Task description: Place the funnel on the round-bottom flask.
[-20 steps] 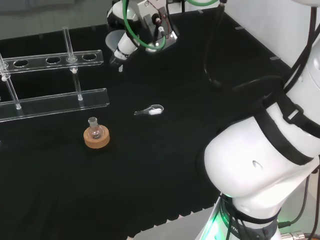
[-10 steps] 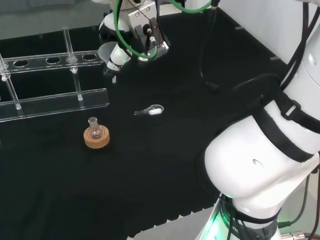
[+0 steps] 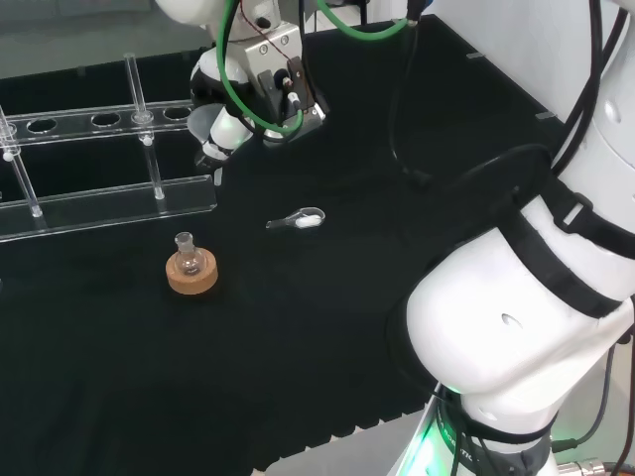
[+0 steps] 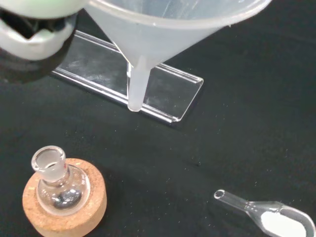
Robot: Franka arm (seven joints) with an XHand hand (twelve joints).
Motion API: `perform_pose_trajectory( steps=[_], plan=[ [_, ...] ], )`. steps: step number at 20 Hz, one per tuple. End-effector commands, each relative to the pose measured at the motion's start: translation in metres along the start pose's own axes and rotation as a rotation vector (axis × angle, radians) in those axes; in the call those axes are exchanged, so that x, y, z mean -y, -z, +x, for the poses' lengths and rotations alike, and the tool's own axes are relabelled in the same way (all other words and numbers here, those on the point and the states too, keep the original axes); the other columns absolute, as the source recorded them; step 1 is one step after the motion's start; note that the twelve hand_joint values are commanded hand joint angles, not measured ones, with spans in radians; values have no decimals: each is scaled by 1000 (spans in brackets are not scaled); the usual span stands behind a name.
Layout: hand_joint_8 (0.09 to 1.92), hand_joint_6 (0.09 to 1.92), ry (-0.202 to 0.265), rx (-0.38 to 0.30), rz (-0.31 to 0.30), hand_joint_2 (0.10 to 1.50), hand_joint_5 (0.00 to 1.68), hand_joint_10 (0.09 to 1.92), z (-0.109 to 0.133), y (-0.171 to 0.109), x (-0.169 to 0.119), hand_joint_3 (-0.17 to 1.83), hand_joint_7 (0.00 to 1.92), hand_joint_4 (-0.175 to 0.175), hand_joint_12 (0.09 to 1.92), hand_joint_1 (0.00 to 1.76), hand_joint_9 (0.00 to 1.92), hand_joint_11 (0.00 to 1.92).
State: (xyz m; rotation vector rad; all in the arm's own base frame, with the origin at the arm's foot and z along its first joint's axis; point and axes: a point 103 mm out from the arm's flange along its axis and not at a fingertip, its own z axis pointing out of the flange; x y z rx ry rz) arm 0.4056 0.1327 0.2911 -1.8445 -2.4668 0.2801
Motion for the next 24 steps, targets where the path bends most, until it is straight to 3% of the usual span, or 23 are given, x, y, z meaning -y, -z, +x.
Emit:
perform_pose_trajectory(
  steps=[1, 5, 24],
  plan=[
    [507, 653, -13, -22, 14, 508, 636, 460, 7, -9, 2, 527, 1002, -15, 1531, 889, 850, 87],
    [506, 656, -20, -46, 23, 507, 637, 459, 15, -10, 4, 530, 1004, -14, 1531, 888, 851, 86],
    [501, 666, 41, -70, 53, 508, 648, 456, 61, -25, -9, 545, 1012, -13, 1532, 880, 853, 84]
  ],
)
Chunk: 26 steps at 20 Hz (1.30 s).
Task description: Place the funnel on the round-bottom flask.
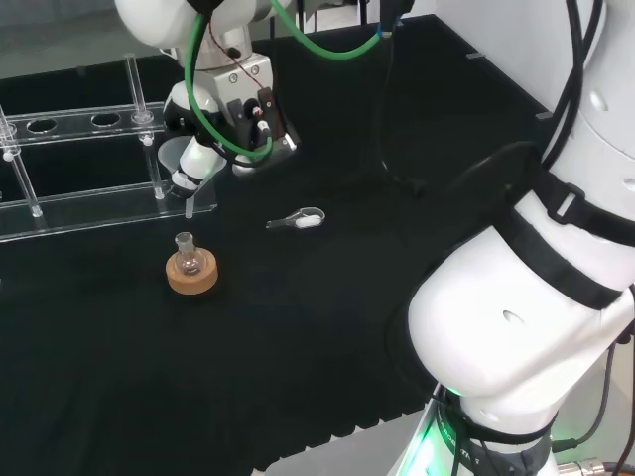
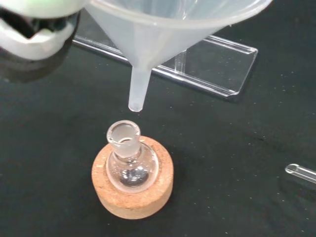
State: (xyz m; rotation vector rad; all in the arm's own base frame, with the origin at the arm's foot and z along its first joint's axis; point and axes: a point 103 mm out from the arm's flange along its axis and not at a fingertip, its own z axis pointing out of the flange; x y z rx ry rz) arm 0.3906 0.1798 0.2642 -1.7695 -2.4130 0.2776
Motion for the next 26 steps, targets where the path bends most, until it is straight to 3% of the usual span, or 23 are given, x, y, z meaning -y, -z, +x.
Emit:
perform_pose_trajectory(
  steps=[1, 8, 26],
  plan=[
    [501, 667, 20, -5, 2, 508, 648, 456, 10, -3, -7, 546, 1012, -13, 1532, 880, 853, 84],
    [501, 669, 28, 11, 31, 507, 652, 456, 19, -14, -14, 548, 1016, -12, 1532, 880, 855, 83],
    [497, 673, -7, -2, 65, 506, 656, 455, 8, -27, -22, 555, 1021, -13, 1532, 880, 857, 69]
  ],
)
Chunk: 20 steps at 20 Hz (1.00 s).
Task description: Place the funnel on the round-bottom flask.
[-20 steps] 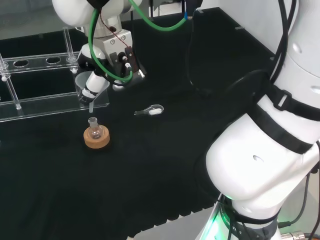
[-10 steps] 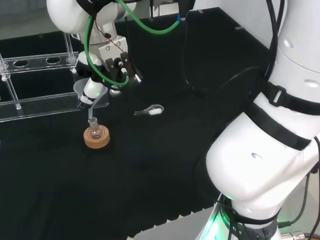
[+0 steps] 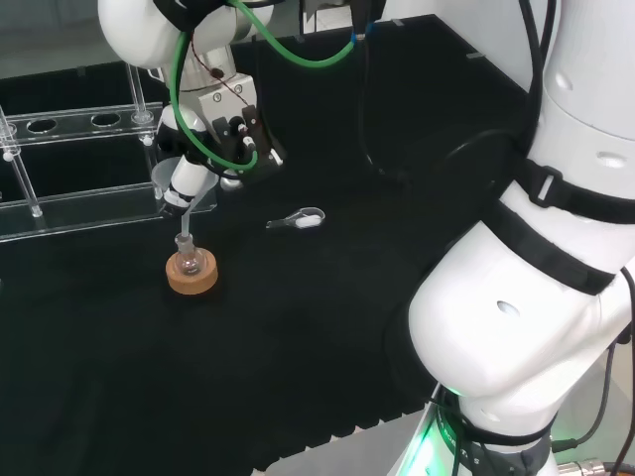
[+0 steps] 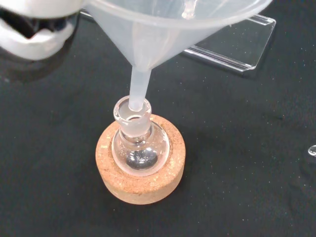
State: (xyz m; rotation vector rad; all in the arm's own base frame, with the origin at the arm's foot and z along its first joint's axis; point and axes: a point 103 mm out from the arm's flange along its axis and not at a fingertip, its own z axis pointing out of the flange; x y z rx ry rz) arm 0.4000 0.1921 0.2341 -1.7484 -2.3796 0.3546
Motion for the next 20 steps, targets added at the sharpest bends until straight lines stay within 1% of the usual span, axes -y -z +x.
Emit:
perform_pose_trajectory(
  steps=[1, 6, 11, 20],
  plan=[
    [497, 673, -5, -10, 6, 506, 656, 455, -1, 0, -3, 555, 1021, -13, 1532, 880, 857, 67],
    [496, 673, -7, -3, 23, 505, 655, 455, 1, -3, -9, 556, 1022, -14, 1534, 880, 856, 60],
    [496, 674, -9, 0, 20, 505, 656, 455, 7, -6, -11, 557, 1023, -14, 1536, 879, 857, 55],
    [495, 675, -4, -10, 19, 506, 658, 454, 1, -6, -8, 558, 1024, -14, 1539, 879, 856, 50]
  ],
)
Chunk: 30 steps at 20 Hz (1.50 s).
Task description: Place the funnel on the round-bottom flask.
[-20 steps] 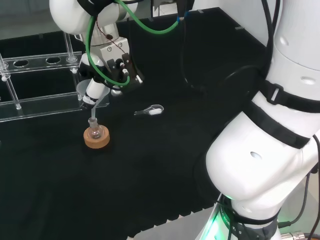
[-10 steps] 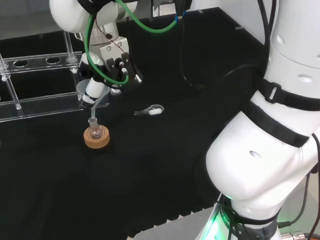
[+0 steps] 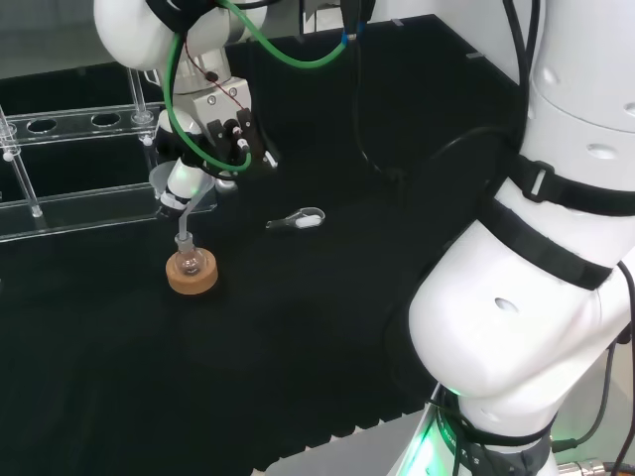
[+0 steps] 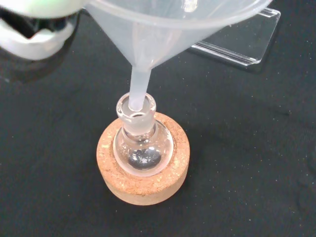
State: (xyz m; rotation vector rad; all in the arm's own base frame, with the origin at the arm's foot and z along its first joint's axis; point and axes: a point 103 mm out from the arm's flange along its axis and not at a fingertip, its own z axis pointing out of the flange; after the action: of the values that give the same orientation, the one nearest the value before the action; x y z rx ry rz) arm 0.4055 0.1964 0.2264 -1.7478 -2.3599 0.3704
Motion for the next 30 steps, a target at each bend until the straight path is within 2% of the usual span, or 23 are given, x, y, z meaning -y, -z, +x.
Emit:
perform_pose_trajectory(
  steps=[1, 15, 21, 25, 30],
  plan=[
    [495, 675, 5, -6, 0, 506, 658, 454, -2, -1, 0, 559, 1024, -14, 1539, 879, 856, 50],
    [495, 677, 13, -13, 29, 508, 662, 455, 9, -25, -9, 560, 1025, -14, 1541, 878, 855, 45],
    [495, 677, 14, -24, 31, 508, 664, 456, 4, -32, -9, 561, 1026, -15, 1541, 879, 855, 38],
    [495, 677, 13, 3, 38, 509, 665, 456, 2, -32, -11, 562, 1026, -15, 1542, 880, 854, 30],
    [495, 677, 7, -26, 30, 509, 666, 456, 2, -34, -18, 562, 1026, -15, 1545, 880, 853, 20]
  ],
)
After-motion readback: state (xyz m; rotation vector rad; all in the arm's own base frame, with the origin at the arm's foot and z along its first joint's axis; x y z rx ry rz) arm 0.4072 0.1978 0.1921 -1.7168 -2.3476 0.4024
